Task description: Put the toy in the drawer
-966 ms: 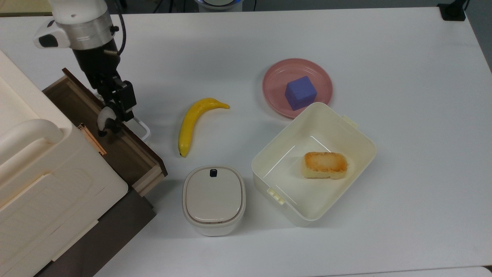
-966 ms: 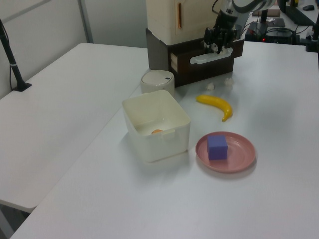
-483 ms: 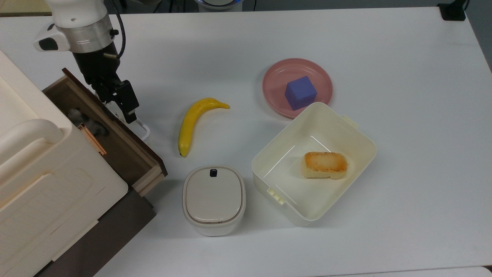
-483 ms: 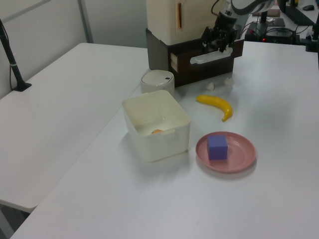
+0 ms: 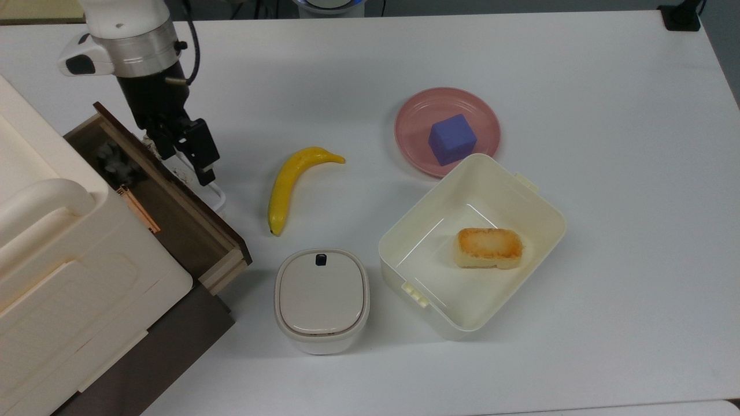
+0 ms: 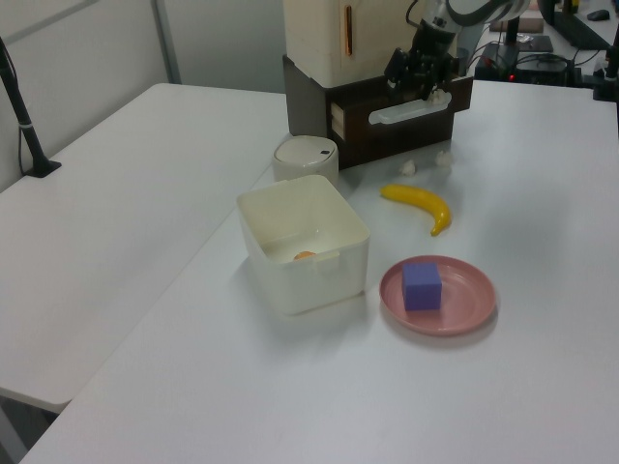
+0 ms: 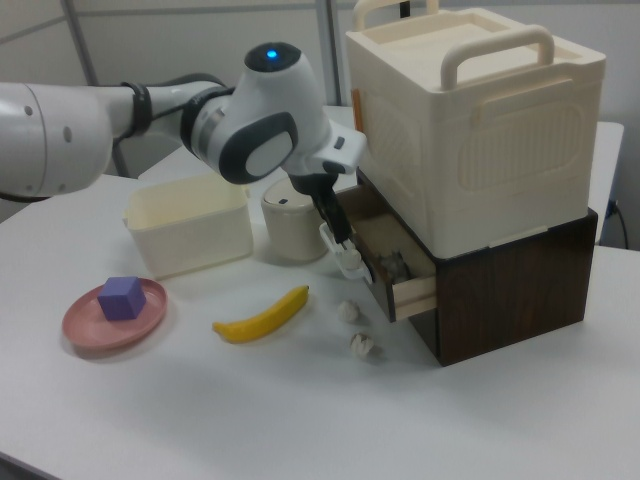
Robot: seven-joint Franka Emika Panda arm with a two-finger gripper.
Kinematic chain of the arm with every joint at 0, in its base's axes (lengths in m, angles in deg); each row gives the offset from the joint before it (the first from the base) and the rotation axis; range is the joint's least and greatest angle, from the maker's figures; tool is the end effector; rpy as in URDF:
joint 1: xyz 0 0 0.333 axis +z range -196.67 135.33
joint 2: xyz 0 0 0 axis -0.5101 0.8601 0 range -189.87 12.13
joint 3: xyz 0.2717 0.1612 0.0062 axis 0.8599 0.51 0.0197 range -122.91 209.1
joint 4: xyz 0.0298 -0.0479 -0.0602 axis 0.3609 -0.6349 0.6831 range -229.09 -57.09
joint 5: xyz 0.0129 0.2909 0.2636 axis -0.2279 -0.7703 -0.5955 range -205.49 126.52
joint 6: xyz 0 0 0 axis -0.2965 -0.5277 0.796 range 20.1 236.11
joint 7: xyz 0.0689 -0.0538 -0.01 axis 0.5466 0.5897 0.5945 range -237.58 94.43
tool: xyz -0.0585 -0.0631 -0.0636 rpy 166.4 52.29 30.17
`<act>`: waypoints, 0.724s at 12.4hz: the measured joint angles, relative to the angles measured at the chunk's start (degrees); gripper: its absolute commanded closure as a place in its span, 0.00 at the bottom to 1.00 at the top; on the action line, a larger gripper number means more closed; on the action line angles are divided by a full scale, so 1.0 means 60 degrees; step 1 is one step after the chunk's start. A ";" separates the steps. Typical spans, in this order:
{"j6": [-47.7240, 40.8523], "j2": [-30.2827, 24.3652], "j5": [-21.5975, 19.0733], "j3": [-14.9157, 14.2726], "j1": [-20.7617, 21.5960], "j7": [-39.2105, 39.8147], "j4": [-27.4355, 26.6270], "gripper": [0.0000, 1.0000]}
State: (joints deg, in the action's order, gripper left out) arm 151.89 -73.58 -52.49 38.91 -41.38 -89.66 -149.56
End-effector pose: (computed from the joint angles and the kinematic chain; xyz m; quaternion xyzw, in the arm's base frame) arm 0.6484 -0.1623 0.4787 -0.9246 0.3320 -0.1624 0.0921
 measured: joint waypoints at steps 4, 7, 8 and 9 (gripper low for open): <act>-0.1700 -0.0563 0.0119 0.0044 0.0607 0.0931 0.0067 0.00; -0.3179 -0.1001 0.0587 0.0056 0.0960 0.2921 0.0072 0.00; -0.3527 -0.1103 0.1000 0.0061 0.1098 0.3242 0.0075 0.00; -0.3884 -0.1196 0.1413 0.0065 0.1316 0.3383 0.0075 0.00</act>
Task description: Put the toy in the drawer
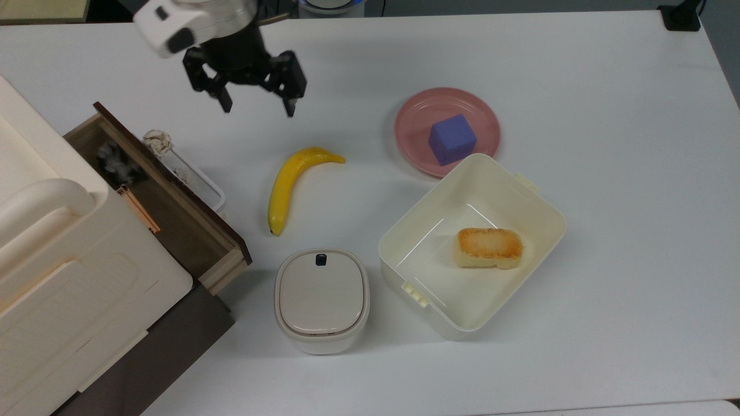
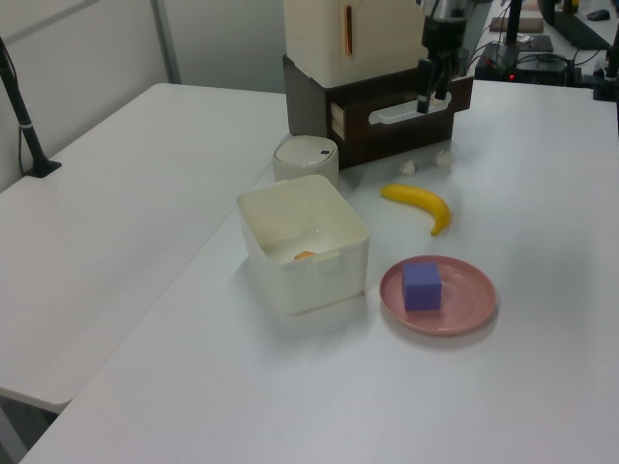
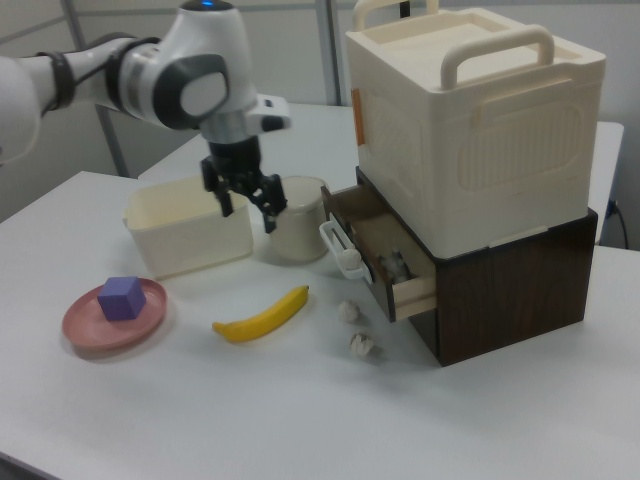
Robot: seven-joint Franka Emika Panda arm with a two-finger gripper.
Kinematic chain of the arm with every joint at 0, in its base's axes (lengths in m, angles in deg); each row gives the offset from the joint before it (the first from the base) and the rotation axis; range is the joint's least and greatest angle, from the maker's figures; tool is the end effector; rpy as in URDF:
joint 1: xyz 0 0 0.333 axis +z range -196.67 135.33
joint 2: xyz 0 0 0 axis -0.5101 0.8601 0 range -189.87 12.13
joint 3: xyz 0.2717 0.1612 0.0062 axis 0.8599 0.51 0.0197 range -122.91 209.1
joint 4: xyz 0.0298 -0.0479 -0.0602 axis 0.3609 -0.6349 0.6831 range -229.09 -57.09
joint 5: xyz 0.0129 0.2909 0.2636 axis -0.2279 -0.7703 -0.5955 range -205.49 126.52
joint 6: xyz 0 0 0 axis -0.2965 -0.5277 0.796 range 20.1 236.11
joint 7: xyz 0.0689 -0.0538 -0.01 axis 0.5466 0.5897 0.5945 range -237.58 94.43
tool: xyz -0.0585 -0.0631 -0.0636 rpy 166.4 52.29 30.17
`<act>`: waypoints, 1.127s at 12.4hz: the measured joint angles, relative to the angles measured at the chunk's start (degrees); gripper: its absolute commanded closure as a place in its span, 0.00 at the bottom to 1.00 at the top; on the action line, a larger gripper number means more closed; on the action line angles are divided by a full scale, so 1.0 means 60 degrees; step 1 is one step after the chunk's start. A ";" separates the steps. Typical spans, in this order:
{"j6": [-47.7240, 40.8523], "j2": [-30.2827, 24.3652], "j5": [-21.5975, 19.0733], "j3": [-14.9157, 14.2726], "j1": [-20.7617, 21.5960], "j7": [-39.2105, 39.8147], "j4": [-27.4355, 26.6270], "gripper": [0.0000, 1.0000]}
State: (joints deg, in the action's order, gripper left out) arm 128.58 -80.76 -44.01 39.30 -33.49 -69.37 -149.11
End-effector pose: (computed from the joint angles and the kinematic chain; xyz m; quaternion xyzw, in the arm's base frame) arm 0.6097 -0.0626 0.5191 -0.9978 0.0487 -0.0318 0.0309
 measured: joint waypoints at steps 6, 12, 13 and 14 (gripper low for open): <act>-0.0319 -0.0323 0.0505 -0.0124 0.0480 0.0025 0.0024 0.00; -0.0346 -0.0353 0.0505 -0.0121 0.0493 0.0025 0.0031 0.00; -0.0389 -0.0353 0.0505 -0.0108 0.0502 0.0025 0.0031 0.00; -0.0411 -0.0353 0.0505 -0.0100 0.0513 0.0025 0.0031 0.00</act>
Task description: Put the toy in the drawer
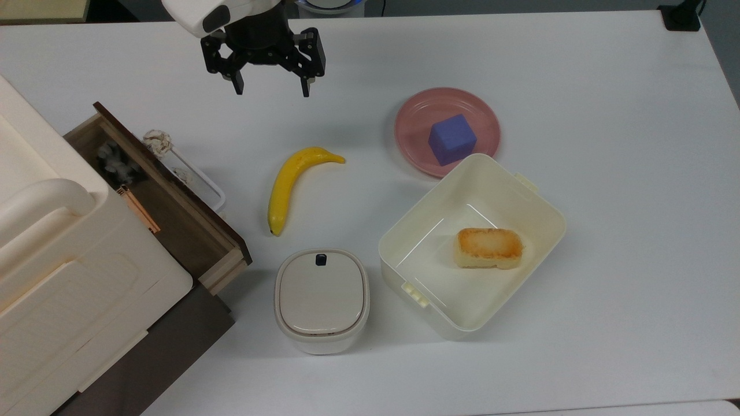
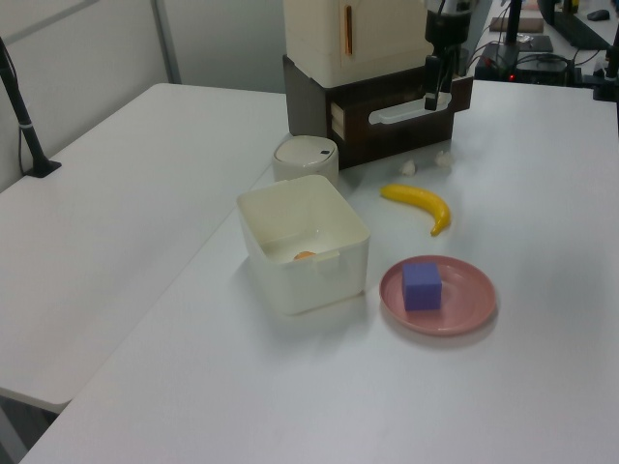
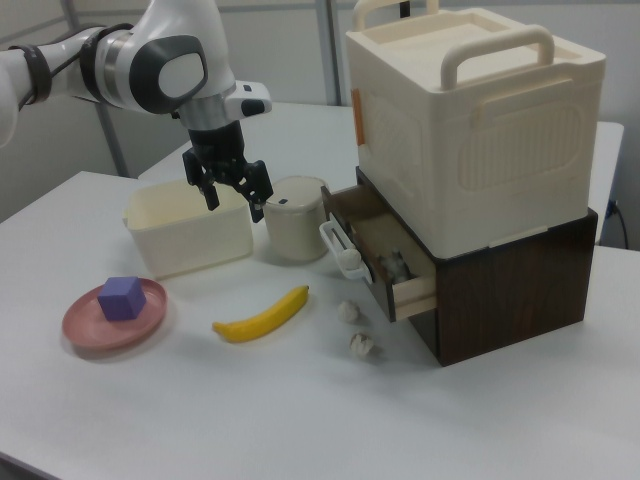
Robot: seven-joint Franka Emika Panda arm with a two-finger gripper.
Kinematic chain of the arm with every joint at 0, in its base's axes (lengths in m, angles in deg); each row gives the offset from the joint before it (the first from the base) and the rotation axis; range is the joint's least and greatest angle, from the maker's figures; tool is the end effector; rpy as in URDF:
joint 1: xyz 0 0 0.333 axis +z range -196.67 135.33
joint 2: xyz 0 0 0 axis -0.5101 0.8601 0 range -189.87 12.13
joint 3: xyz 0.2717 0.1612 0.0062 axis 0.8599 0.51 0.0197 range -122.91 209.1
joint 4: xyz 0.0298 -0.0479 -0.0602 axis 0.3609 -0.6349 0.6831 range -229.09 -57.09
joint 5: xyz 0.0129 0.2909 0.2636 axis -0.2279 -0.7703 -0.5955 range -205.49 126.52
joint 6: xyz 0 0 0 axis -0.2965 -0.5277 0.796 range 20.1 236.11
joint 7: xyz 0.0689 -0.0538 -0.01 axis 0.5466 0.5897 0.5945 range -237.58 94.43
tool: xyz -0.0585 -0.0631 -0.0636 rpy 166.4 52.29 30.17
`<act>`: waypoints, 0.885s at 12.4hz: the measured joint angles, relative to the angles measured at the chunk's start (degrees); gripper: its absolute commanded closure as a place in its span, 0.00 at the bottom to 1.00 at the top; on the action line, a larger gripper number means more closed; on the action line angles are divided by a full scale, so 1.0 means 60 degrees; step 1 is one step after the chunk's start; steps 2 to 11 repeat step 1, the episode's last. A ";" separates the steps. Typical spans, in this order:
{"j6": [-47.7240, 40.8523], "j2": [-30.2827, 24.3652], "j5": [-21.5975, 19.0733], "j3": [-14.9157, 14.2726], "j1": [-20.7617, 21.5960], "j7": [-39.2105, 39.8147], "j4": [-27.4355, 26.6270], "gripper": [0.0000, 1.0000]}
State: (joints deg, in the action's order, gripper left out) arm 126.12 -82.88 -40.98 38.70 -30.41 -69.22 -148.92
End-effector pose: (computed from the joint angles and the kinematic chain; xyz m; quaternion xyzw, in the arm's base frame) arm 0.6003 -0.0394 0.5390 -0.9994 0.0182 -0.0284 0.0071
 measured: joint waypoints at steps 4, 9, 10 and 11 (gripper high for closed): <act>-0.0006 0.0000 0.0000 0.0005 0.0005 -0.0008 0.0000 0.00; -0.0006 0.0000 0.0000 0.0005 0.0005 -0.0008 0.0000 0.00; -0.0006 0.0000 0.0000 0.0005 0.0005 -0.0008 0.0000 0.00; -0.0006 0.0000 0.0000 0.0005 0.0005 -0.0008 0.0000 0.00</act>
